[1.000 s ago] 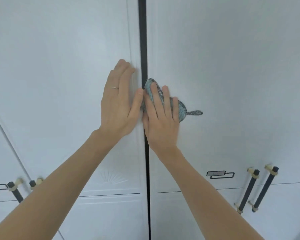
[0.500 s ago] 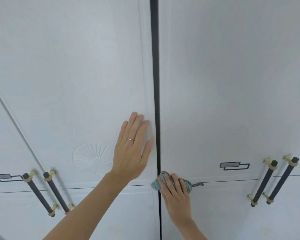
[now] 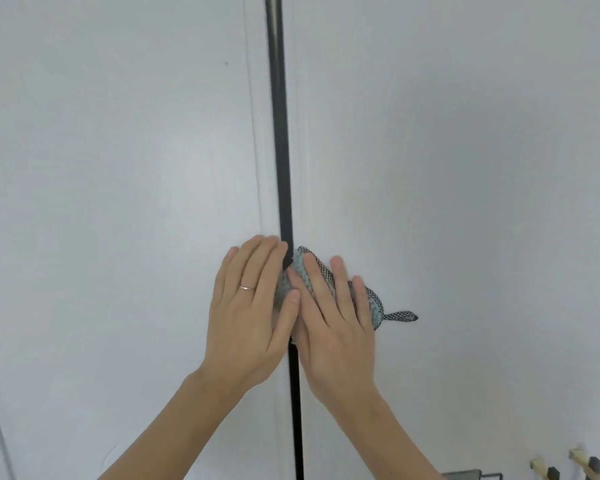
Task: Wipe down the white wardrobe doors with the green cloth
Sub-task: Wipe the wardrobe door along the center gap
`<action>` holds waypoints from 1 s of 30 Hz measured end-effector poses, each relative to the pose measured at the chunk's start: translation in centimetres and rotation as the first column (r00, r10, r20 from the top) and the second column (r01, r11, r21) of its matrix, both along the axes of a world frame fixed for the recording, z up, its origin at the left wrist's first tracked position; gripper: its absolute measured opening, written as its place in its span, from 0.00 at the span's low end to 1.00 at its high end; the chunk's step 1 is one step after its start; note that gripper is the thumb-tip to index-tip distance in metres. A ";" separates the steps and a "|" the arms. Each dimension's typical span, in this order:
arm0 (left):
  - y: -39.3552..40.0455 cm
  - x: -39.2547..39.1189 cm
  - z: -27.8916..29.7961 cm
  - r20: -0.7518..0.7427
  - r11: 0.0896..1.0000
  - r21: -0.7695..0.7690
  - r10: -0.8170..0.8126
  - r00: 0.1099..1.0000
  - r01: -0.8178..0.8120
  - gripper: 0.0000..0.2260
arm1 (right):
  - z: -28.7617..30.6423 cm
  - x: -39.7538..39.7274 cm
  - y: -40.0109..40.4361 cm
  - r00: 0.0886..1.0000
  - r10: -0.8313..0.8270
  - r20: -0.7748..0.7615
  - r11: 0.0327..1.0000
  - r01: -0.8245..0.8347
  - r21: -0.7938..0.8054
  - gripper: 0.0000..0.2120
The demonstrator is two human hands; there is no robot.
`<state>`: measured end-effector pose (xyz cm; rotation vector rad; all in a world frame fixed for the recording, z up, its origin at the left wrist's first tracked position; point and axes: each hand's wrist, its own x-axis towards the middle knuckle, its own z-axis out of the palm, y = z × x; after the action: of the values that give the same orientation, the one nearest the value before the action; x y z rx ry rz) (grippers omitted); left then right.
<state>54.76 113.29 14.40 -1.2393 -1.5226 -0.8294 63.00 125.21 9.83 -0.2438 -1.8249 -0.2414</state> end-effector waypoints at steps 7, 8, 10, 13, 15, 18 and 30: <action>0.9 -0.4 16.4 -0.010 0.975 0.216 0.056 0.998 -0.052 0.26 | 24.4 -1.3 1.7 0.990 -0.050 -0.133 0.984 0.071 0.162 0.24; 1.0 -0.3 18.6 -0.015 0.971 0.231 0.063 0.998 -0.058 0.26 | 27.5 -1.6 1.8 0.986 -0.059 -0.156 0.982 0.086 0.170 0.24; 1.6 -0.1 22.4 -0.030 0.967 0.243 0.080 0.996 -0.071 0.27 | 33.5 -2.1 1.9 0.978 -0.065 -0.200 0.979 0.101 0.176 0.25; 2.5 0.4 26.4 -0.047 0.966 0.244 0.102 0.994 -0.087 0.26 | 41.2 -2.2 1.9 0.972 -0.064 -0.227 0.981 0.103 0.166 0.25; 3.2 1.0 28.3 -0.044 0.968 0.234 0.102 0.994 -0.089 0.26 | 44.7 -2.2 1.8 0.975 -0.066 -0.210 0.983 0.100 0.157 0.25; 4.2 1.6 30.4 -0.049 0.968 0.230 0.111 0.993 -0.097 0.28 | 47.7 -1.8 1.9 0.980 -0.077 -0.184 0.978 0.110 0.175 0.25; 8.2 3.7 32.0 -0.107 0.948 0.275 0.199 0.974 -0.163 0.22 | 49.1 7.1 12.1 0.978 -0.089 -0.189 0.994 0.098 0.042 0.26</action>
<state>58.51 121.45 46.40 -0.9248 -1.3450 -0.7833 70.13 137.29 58.91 -0.3063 -1.6214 -0.3206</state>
